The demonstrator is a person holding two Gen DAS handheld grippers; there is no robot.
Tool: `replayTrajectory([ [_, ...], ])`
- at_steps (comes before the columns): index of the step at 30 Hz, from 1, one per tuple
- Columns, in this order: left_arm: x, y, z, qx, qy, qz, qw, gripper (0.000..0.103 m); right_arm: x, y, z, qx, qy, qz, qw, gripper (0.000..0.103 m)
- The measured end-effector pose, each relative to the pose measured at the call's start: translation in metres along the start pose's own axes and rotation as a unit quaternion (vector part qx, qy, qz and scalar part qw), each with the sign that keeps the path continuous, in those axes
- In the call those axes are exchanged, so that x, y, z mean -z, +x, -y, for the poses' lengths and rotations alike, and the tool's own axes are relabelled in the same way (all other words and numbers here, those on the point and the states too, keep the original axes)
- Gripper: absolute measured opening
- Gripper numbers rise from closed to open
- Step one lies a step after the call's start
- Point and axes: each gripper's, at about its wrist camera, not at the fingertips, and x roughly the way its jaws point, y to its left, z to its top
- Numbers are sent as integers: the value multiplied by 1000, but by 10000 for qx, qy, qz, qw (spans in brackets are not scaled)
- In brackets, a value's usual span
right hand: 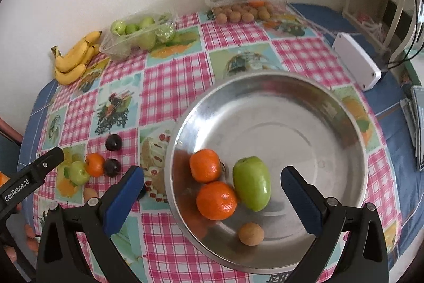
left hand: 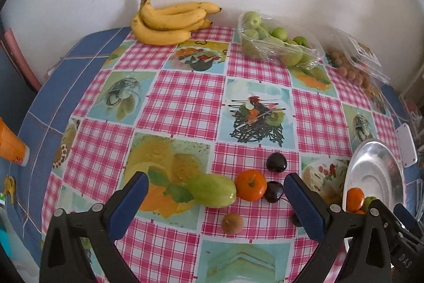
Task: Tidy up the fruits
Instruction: 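Move both open tools from the bowl toward the plums and kiwi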
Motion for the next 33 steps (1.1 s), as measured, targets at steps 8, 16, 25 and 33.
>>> replayTrajectory([
  [8,-3,3,-17,-120,-188,-115,9997,103,-1,0,-22,-132,-110,-32,9998,103],
  [16,-4,7,-29,-244,53,-296,9992,103,-5,5,-51,-141,-309,-114,9994,103],
  [25,-5,8,-55,41,-363,-356,9987,103,-3,9,-90,-488,-697,-94,9963,103],
  [33,-1,6,-63,348,-629,-293,9970,103,7,18,-112,-760,-1041,-387,9909,103],
])
